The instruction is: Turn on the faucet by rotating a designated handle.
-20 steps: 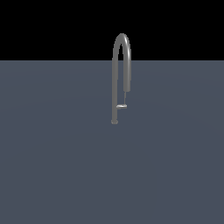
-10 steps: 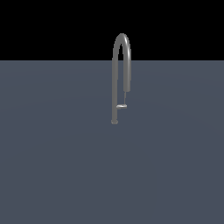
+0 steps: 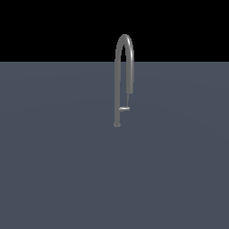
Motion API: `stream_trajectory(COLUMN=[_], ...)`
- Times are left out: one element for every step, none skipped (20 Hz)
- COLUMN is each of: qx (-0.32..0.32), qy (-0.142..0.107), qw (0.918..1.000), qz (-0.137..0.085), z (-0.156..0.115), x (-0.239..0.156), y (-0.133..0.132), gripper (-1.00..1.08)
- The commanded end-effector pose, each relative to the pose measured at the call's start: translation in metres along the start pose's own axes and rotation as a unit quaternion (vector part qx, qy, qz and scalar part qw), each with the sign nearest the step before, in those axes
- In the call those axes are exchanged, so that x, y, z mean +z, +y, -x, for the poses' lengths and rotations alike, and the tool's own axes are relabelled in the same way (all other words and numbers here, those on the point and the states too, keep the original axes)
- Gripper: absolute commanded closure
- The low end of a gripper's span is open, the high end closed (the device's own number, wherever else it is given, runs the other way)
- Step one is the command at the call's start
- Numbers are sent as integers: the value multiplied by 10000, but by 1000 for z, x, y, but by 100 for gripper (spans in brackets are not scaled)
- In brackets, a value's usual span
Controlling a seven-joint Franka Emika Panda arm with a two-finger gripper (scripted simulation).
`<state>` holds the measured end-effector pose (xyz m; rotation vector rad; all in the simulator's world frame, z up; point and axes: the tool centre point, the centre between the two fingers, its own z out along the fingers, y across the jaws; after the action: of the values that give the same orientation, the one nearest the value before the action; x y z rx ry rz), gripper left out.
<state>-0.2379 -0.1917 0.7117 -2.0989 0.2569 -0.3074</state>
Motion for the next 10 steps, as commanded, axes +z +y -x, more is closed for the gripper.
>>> stream_trajectory(qx=[248, 355, 465, 578, 693, 812, 933, 1056, 1182, 1310], qy=[-115, -170, -229, -290, -355, -423, -494, -567, -643, -722], qw=[9992, 9984, 9974, 9960, 9944, 9925, 9903, 9878, 9850, 9820], qz=[-284, -396, -505, -610, -712, -809, -903, -992, -1077, -1157], z=[-19, -27, -36, -44, -53, -62, -71, -80, -89, -98], x=[-6, -7, -8, -8, -7, -6, -4, -1, 2, 6], y=[14, 21, 27, 34, 42, 49, 57, 64, 72, 80], gripper=[108, 108, 108, 108, 108, 108, 108, 108, 108, 108])
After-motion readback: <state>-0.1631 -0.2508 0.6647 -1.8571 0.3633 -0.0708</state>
